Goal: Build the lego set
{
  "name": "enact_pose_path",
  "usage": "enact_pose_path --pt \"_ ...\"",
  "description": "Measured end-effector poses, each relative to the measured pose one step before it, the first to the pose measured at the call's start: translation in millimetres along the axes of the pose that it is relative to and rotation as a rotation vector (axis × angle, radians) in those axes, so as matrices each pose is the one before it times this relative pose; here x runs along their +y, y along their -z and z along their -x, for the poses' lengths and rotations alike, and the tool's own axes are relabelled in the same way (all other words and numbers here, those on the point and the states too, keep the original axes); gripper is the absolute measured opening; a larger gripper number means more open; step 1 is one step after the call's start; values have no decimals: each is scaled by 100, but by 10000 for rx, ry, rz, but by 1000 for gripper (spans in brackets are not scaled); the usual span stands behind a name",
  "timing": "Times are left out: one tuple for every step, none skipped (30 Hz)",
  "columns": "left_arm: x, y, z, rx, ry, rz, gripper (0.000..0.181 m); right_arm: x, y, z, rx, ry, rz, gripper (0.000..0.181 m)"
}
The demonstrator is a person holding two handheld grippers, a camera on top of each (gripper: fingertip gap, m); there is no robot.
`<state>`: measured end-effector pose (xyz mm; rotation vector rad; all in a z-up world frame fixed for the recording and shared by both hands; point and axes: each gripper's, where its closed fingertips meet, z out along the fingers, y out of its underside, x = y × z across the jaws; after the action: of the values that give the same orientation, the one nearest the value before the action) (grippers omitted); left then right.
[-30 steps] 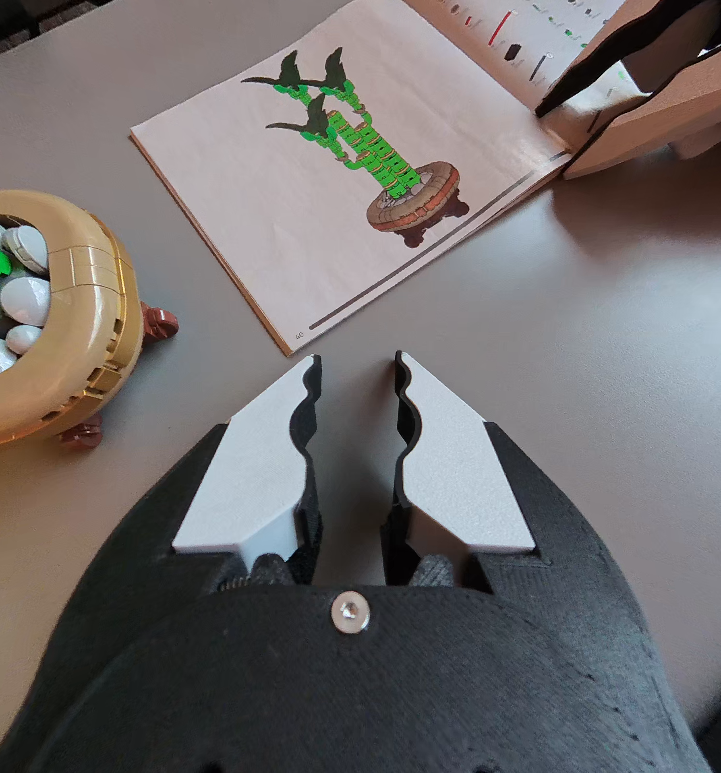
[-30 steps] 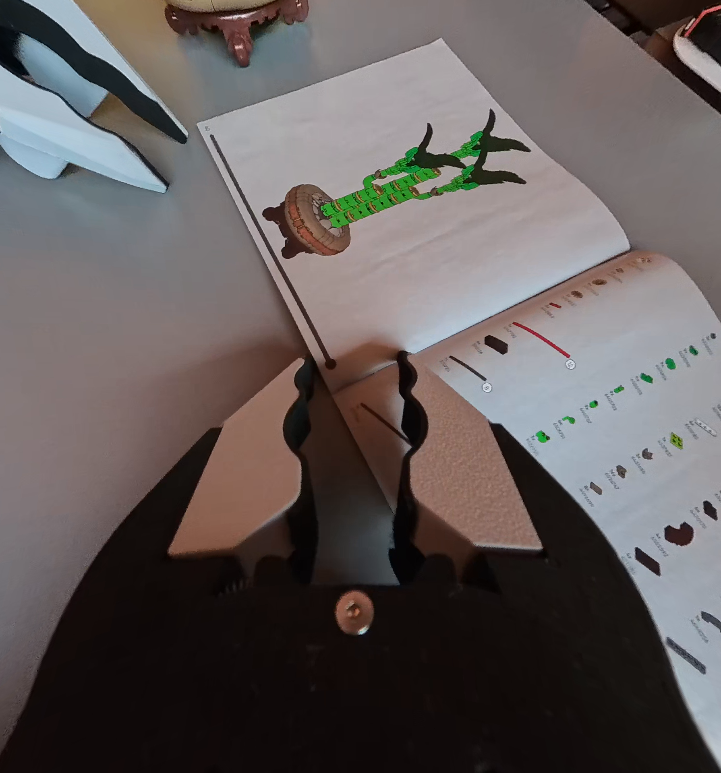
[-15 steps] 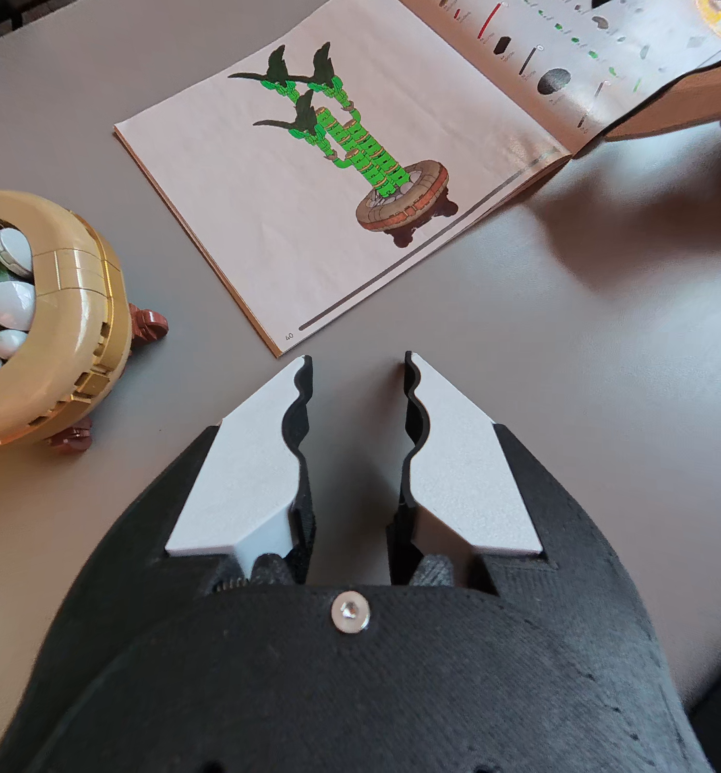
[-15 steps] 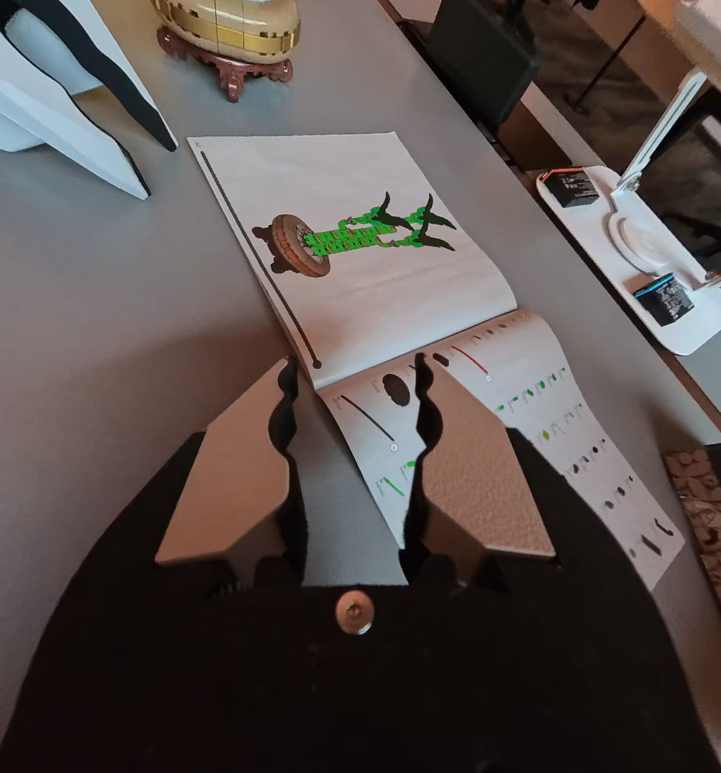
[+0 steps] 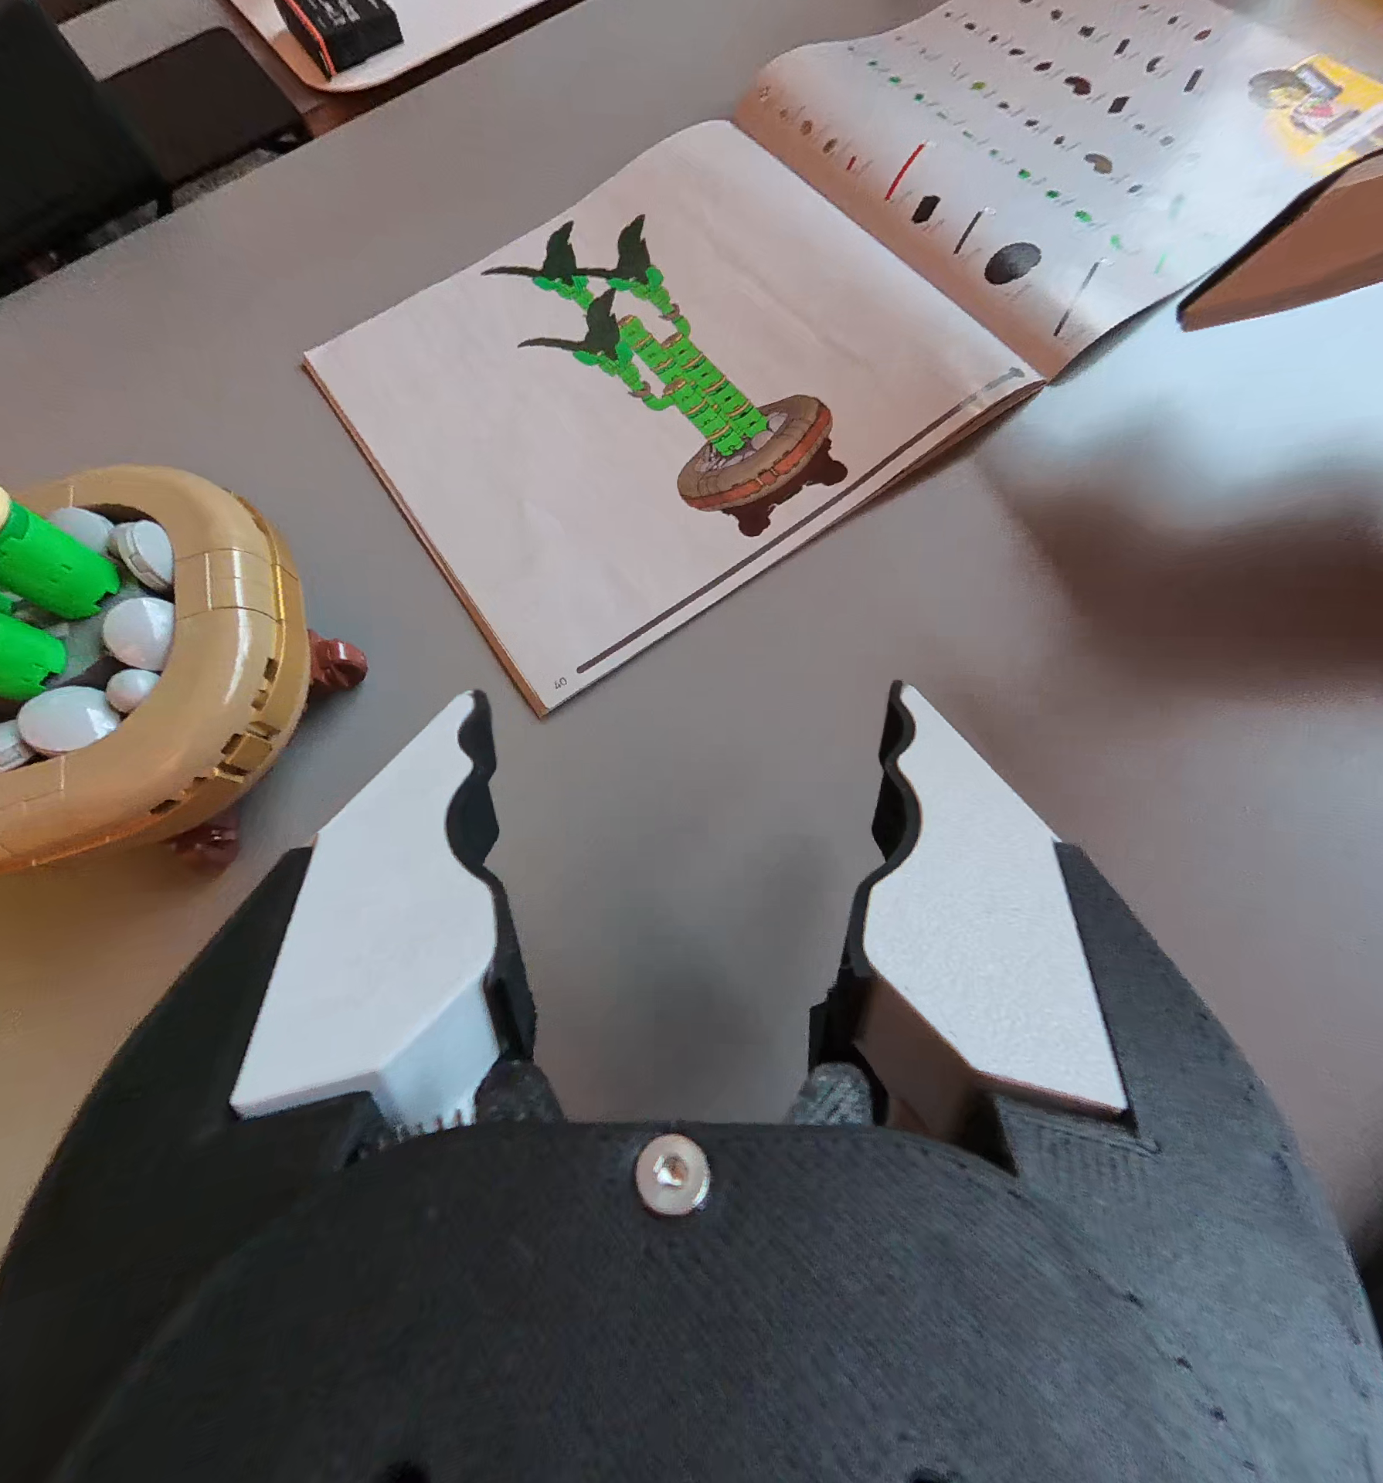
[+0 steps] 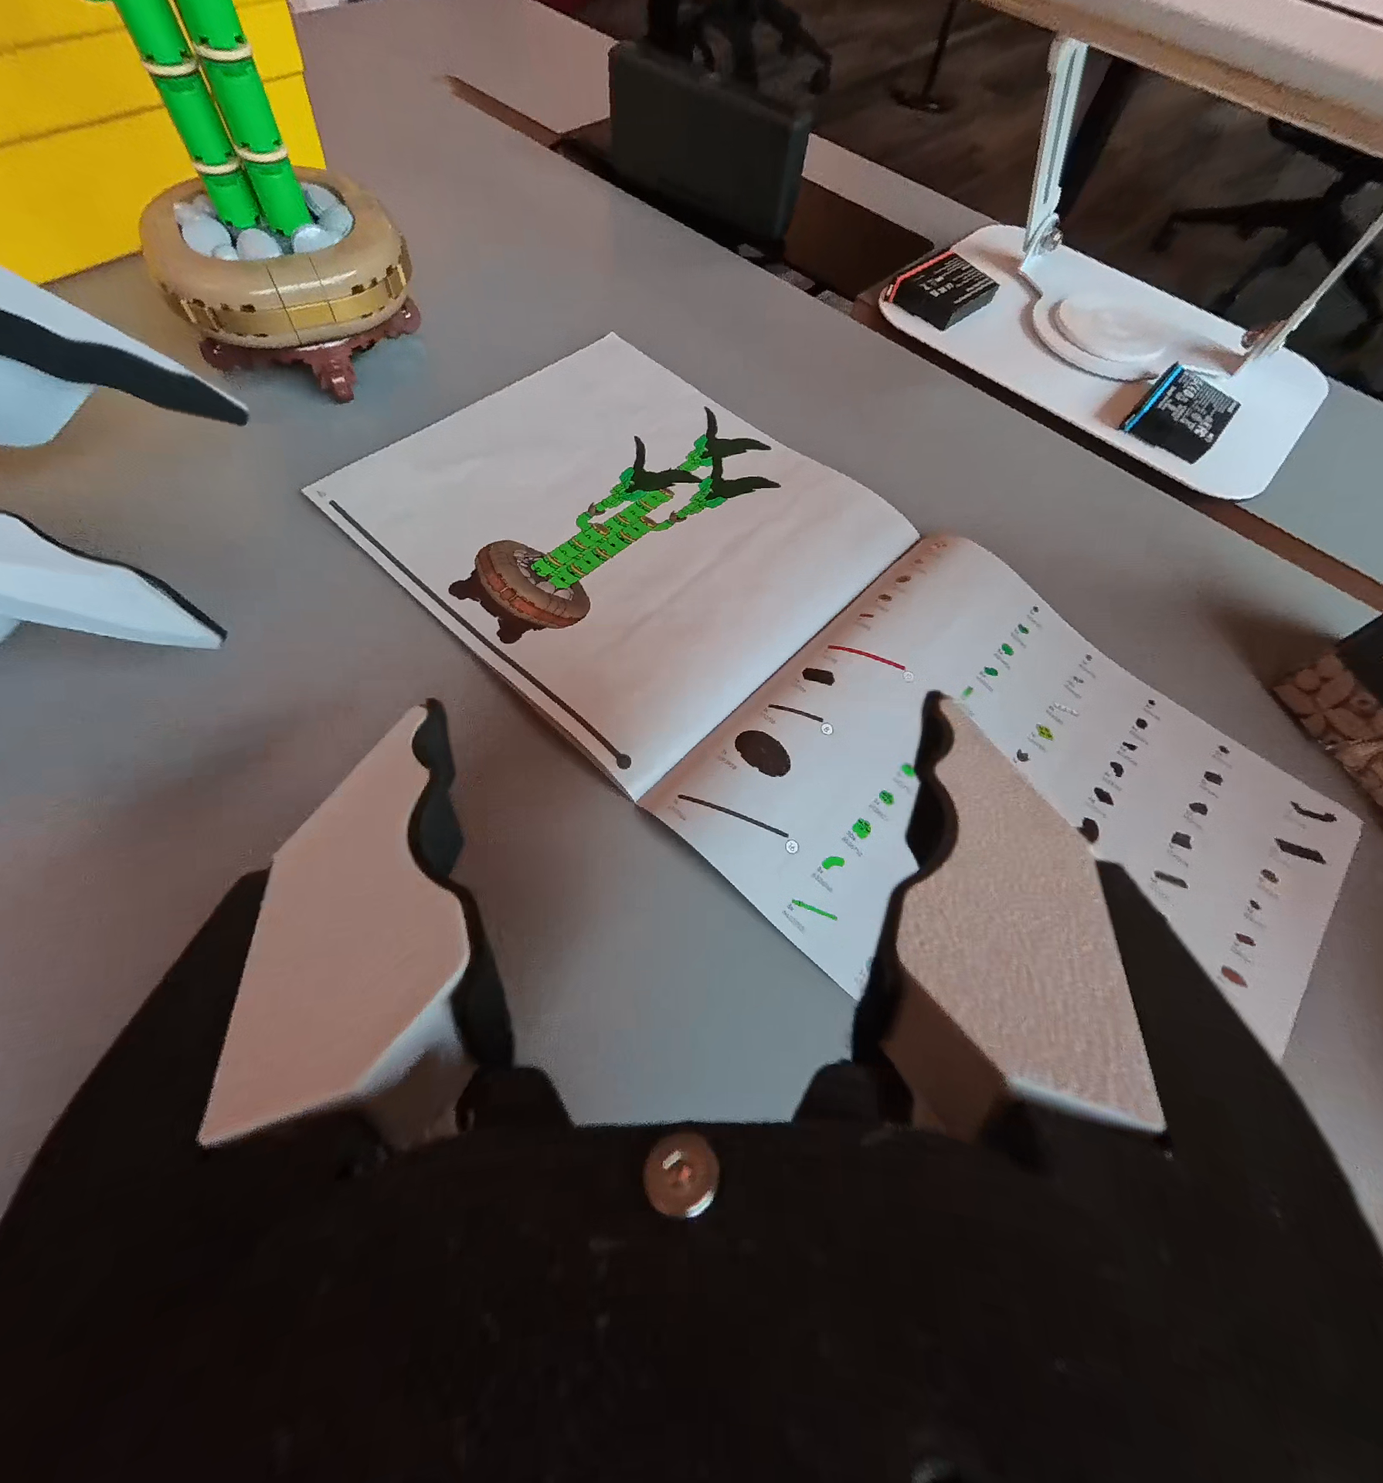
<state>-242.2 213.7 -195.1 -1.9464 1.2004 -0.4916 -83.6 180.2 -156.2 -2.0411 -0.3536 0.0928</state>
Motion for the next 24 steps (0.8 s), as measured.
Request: enact_pose_path --pt "139 -122 -174 113 21 85 95 101 -66 44 -76 -75 13 117" --pt "160 -134 -217 114 -25 83 95 194 -166 161 -144 45 67 117" --pt "193 -143 -184 66 -70 109 94 309 -237 73 -65 110 137 117" --pt "224 -137 -174 34 -123 135 92 291 -282 61 -30 152 120 117" --pt "246 -147 -181 31 -165 152 88 223 -269 444 -246 240 86 114" --pt "248 -151 -138 -3 -171 153 85 289 -277 561 -295 284 138 108" --pt "221 -147 -102 -39 -165 143 84 309 -235 222 -62 236 161 103" --pt "217 -131 -86 -28 -165 140 79 218 -190 273 -85 229 109 98" --pt "80 -65 -136 17 -112 48 74 163 -136 487 -217 238 90 89" --pt "12 -21 -72 18 -40 4 68 187 -111 292 -106 198 118 80" --pt "10 -11 1 6 12 5 67 131 -76 57 30 183 78 74" --pt "34 -19 -12 46 55 13 66 22 -45 -90 105 207 2 72" --pt "50 -1 -41 87 85 21 65 5 -53 -153 125 310 -20 67" --pt "47 -6 -16 71 89 26 65 20 -101 -249 159 399 -13 62" --pt "54 6 33 36 69 24 65 -57 -140 -223 128 446 -62 60" --pt "23 5 33 18 45 10 65 -178 -150 -125 58 463 -145 60" --pt "19 -1 5 16 29 1 65 -83 -181 -303 154 385 -106 56" --pt "0 -4 4 10 19 0 65 87 -215 -377 191 226 9 52" --pt "1 -13 -16 5 6 0 65 119 -271 -25 -33 65 34 53" --pt "-6 -4 -10 1 -6 -1 64 85 -253 156 -133 -82 7 52" --pt "-7 -2 -12 -3 -9 -4 64 77 -187 86 -86 -147 -7 52" --pt "3 6 -5 0 0 -5 64 72 -143 114 -95 -112 9 52" --pt "21 3 0 6 10 2 64 63 -112 40 -49 -32 15 52" --pt "17 10 3 9 15 6 64 44 -65 -59 31 27 15 53"
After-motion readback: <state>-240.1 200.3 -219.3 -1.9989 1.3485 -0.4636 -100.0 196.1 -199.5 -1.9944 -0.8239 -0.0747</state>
